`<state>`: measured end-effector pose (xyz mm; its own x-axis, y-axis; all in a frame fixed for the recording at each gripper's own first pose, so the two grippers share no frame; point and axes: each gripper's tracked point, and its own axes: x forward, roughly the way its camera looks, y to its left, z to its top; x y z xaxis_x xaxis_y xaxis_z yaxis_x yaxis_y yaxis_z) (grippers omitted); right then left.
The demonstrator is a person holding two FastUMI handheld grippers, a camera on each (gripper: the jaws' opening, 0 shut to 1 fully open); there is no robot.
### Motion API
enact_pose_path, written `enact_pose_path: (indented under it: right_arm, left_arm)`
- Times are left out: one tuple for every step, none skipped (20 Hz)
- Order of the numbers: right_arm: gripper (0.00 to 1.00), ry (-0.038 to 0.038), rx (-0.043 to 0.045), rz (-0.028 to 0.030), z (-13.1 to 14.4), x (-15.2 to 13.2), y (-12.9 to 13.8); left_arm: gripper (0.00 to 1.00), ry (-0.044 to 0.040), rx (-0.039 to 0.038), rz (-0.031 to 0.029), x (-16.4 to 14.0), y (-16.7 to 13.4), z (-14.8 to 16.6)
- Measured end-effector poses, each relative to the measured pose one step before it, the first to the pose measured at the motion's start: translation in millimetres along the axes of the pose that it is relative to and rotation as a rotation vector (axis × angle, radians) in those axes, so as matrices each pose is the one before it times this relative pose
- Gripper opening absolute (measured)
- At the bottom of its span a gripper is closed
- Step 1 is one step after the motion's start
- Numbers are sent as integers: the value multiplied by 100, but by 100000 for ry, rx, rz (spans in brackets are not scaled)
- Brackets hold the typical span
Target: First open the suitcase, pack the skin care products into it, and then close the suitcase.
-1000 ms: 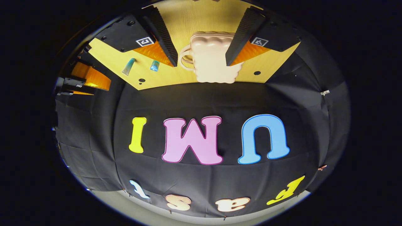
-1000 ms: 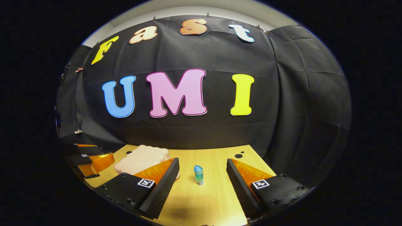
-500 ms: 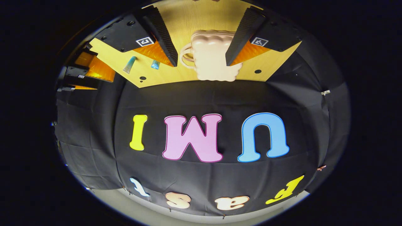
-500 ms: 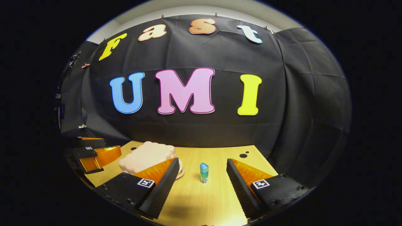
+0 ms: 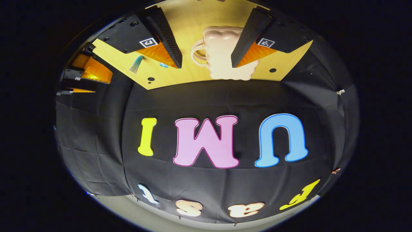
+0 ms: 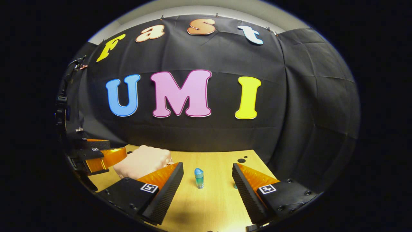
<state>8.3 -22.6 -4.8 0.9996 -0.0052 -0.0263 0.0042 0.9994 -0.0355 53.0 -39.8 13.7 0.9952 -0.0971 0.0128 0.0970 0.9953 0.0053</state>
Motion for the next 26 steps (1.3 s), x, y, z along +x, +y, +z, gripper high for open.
enact_pose_path:
  right_arm:
    - [96,-808,105,117,555,630,-530]
    - [97,-1234,-95,-198,582,493,-550]
    - [97,-966,-413,105,318,627,-605]
    - [96,-84,-822,221,-79,736,-484]
    - [96,519,-1364,259,-260,611,-630]
    - [96,442,-2170,221,-492,679,-508]
    - [96,77,-2893,234,-494,466,-541]
    - [97,606,-2101,558,-682,339,-453]
    - [97,1168,-958,1747,-865,431,-77]
    - [97,2799,356,2156,-1189,317,61]
    - [96,3657,1416,2318,-1332,326,111]
    - [96,3589,1423,1844,-1209,383,59]
    - [97,3658,1589,1271,-1087,257,-20]
    - [97,3033,177,682,-874,400,-168]
    - [97,1493,-819,748,-566,169,-176]
    - [97,459,-1191,605,-174,63,-318]
    - [97,286,-1041,233,-97,116,-329]
    - [97,663,-692,235,-252,73,-331]
    - [97,787,266,173,-198,155,-282]
    - [97,798,724,-66,-212,144,-291]
    - [97,539,827,-280,-59,169,-239]
    - [96,371,850,-310,30,191,-281]
    - [97,-189,871,-424,73,122,-305]
    - [97,-426,750,-533,111,104,-342]
    - [97,-274,460,-244,132,97,-315]
    - [97,134,375,-150,-52,191,-150]
  left_arm:
    - [96,2364,-1664,-1691,1730,-869,-249]
    - [96,2702,-1805,-896,1417,-713,-421]
    - [96,3061,-1391,-800,1899,-615,-507]
    - [96,2276,119,-821,1524,-590,-459]
    - [96,2488,1171,73,1813,-321,-417]
    - [96,3668,1766,-139,2180,-483,-922]
    - [96,3188,1162,-753,1867,-236,-716]
    - [96,3893,953,238,1776,-319,-915]
    - [96,3381,467,830,1957,26,-850]
    - [96,4218,231,1157,2086,97,-1173]
    - [96,3641,-41,773,1911,-133,-987]
    - [96,3471,89,809,1648,-29,-879]
    - [96,3802,378,1443,1706,57,-728]
    - [95,4140,764,1986,1249,319,-876]
    - [92,3486,480,2824,1255,417,-744]
    - [89,3117,-401,930,1241,40,-739]
    - [83,2771,-102,962,801,73,-582]
    - [83,1780,383,555,823,-27,-403]
    - [76,1511,624,1220,843,80,-382]
    - [72,1918,415,-6,477,-42,-274]
    - [66,2550,-111,353,636,7,-514]
    - [58,1647,-402,3857,318,753,-387]
    - [31,462,-2378,-755,-302,79,93]
    - [26,76,-2047,-1932,80,-404,-36]
    - [20,-565,-834,-1603,-131,-33,312]
    - [18,-614,-517,-1800,-433,-173,270]
